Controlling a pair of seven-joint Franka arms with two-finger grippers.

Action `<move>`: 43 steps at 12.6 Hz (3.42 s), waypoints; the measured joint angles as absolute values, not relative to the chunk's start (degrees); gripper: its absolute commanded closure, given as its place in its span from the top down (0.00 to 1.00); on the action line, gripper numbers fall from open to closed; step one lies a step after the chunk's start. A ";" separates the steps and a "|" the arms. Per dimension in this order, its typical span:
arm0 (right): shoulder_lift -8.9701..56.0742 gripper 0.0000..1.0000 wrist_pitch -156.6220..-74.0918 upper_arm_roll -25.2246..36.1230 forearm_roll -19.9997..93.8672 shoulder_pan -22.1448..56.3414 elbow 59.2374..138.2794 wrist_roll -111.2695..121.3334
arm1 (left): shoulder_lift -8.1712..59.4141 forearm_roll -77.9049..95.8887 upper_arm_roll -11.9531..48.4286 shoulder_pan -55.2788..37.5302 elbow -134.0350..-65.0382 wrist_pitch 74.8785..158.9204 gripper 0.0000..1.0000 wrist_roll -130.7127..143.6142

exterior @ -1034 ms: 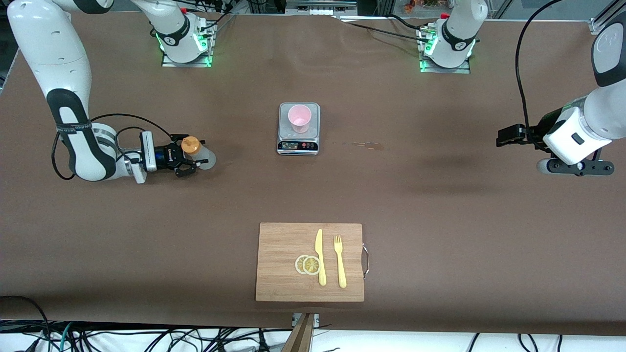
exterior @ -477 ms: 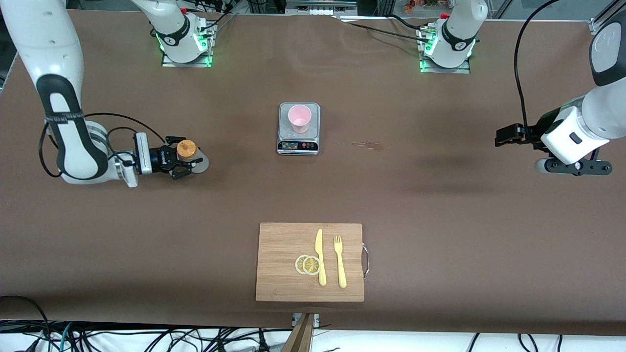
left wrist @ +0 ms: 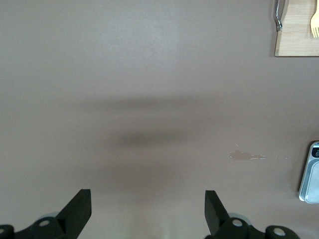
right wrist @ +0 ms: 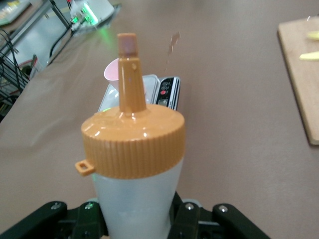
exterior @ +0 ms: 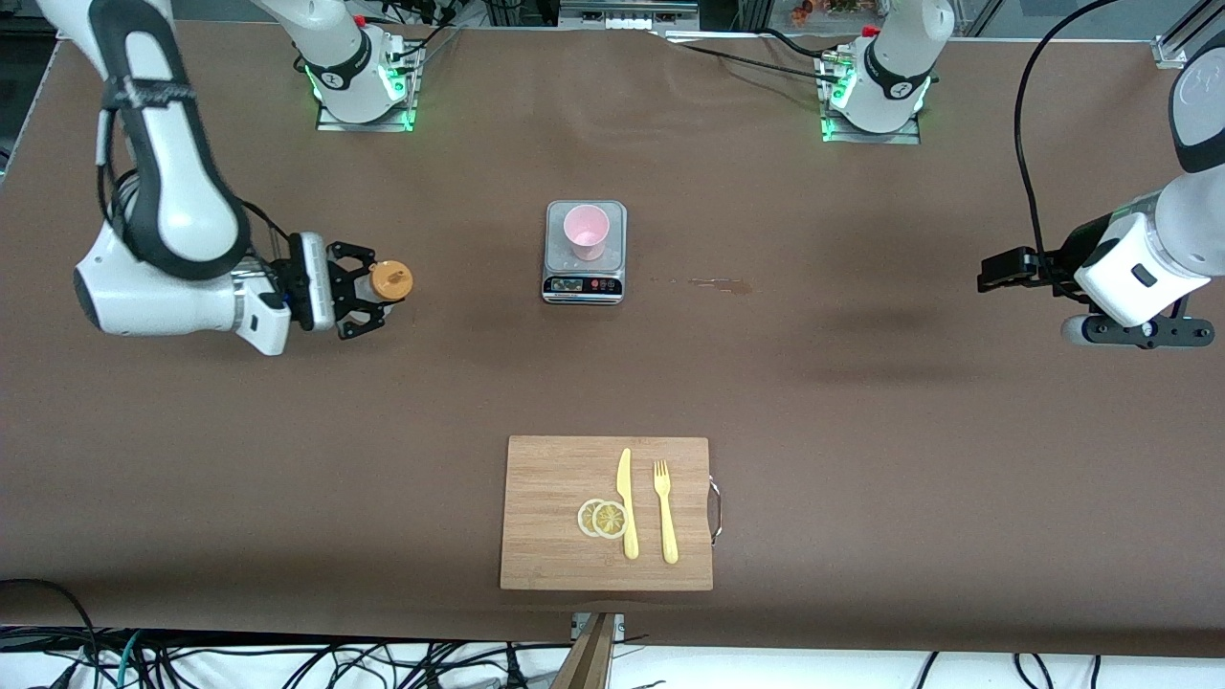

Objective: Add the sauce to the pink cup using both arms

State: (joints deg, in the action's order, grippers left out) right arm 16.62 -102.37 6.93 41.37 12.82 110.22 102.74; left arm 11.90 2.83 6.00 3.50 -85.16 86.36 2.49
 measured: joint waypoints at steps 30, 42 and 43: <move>14.50 0.23 -100.22 -10.51 -8.04 40.96 111.45 25.88 | 13.28 2.83 5.99 3.52 -84.71 86.37 1.00 2.49; 18.52 0.28 -95.67 -10.16 -10.65 41.47 104.58 26.79 | 14.13 2.83 5.98 3.52 -82.68 86.43 1.00 2.49; 18.28 0.28 -95.52 -9.97 -10.58 40.37 104.05 28.16 | 14.45 2.83 5.97 3.53 -82.25 86.43 1.00 2.49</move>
